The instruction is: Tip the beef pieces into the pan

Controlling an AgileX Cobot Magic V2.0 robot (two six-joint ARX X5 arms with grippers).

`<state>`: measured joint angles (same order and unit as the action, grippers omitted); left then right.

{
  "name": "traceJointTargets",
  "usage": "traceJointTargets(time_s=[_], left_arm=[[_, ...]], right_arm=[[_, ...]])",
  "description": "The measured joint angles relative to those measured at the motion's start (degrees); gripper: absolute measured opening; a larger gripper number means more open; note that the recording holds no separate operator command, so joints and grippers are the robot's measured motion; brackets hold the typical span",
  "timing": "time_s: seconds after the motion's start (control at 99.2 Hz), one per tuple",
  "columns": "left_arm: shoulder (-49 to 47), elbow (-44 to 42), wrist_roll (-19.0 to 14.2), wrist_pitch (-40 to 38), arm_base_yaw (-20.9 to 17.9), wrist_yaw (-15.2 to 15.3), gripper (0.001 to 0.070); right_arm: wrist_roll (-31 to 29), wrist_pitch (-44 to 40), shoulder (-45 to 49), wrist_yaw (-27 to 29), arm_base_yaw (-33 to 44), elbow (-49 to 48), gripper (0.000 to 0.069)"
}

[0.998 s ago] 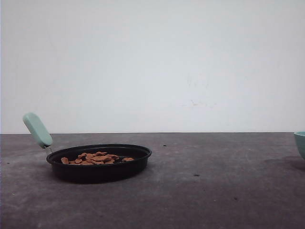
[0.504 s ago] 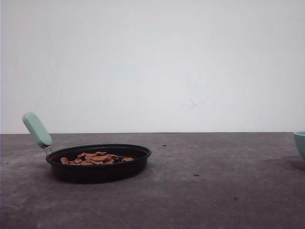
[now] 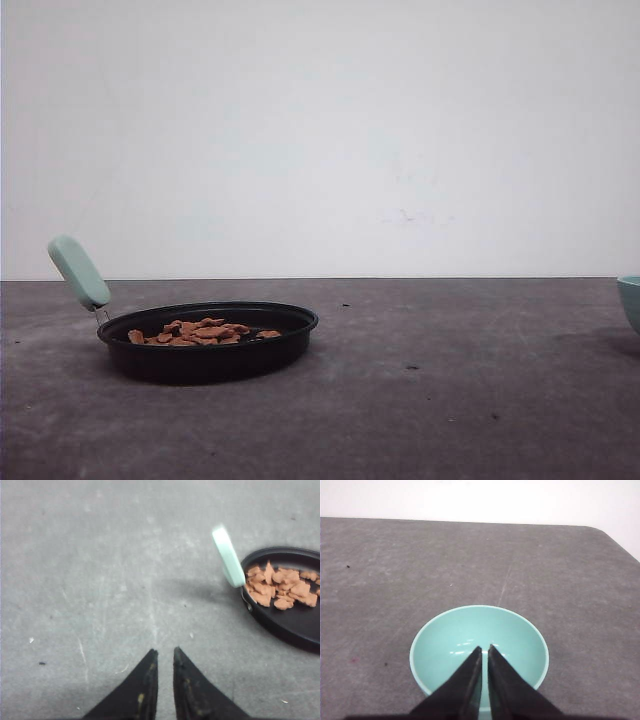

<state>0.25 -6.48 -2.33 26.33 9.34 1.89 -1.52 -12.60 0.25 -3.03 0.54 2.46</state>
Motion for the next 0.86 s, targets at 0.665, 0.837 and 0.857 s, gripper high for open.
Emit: traceJointTargets(time_s=[0.665, 0.837, 0.857], left_arm=[[0.0, 0.0, -0.3, -0.1, 0.0, 2.7, 0.0029], [0.0, 0.0, -0.3, -0.1, 0.0, 2.6, 0.0029], [0.0, 0.0, -0.3, -0.1, 0.0, 2.7, 0.0029]], right_arm=[[0.0, 0.0, 0.0, 0.0, 0.0, 0.0, 0.0017], [0.0, 0.0, 0.0, 0.0, 0.0, 0.0, 0.0017], [0.0, 0.0, 0.0, 0.0, 0.0, 0.0, 0.0017]])
